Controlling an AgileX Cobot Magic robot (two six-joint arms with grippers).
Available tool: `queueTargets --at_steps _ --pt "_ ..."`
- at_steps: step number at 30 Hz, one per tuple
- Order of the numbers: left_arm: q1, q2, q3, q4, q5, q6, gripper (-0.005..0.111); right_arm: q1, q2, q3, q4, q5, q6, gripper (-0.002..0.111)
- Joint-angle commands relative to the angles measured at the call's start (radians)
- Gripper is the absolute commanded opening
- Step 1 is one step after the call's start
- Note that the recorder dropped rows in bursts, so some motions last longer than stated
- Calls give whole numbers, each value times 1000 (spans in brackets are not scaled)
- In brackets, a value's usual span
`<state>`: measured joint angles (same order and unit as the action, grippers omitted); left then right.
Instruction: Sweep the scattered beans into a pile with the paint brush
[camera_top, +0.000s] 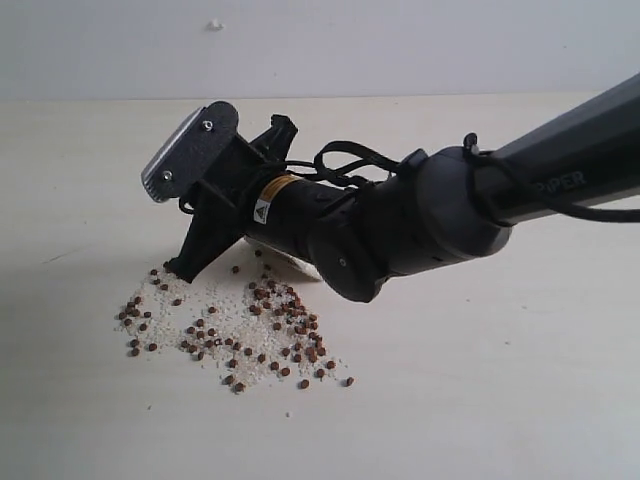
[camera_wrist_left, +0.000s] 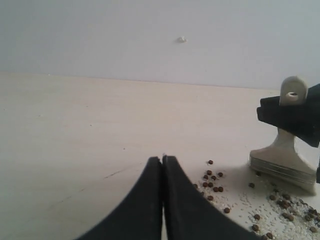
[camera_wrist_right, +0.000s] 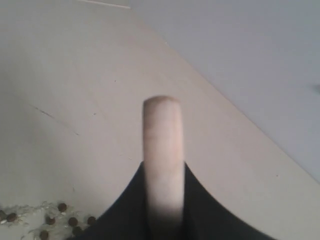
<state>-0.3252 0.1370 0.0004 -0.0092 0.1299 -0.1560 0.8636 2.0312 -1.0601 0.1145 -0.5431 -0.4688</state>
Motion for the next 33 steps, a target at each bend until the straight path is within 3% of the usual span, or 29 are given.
queueTargets --at_steps 1,14,16,20,26,29,33 --pt "-6 -4 0 -6 -4 -7 0 -2 -55 -6 -28 82 98 0" --pt "-6 -4 0 -6 -4 -7 0 -2 -248 -4 41 111 -151 0" --pt "-6 -4 0 -6 -4 -7 0 -2 -250 -4 -25 113 -164 0" --pt "-6 -4 0 -6 -4 -7 0 -2 -250 -4 -379 145 -82 0" --pt "-6 -4 0 -6 -4 -7 0 -52 -213 -115 -899 146 393 0" --pt "-6 -4 0 -6 -4 -7 0 -111 -155 -232 -1387 114 900 0" --pt "-6 -4 0 -6 -4 -7 0 -163 -119 -333 -1850 -203 1388 0"
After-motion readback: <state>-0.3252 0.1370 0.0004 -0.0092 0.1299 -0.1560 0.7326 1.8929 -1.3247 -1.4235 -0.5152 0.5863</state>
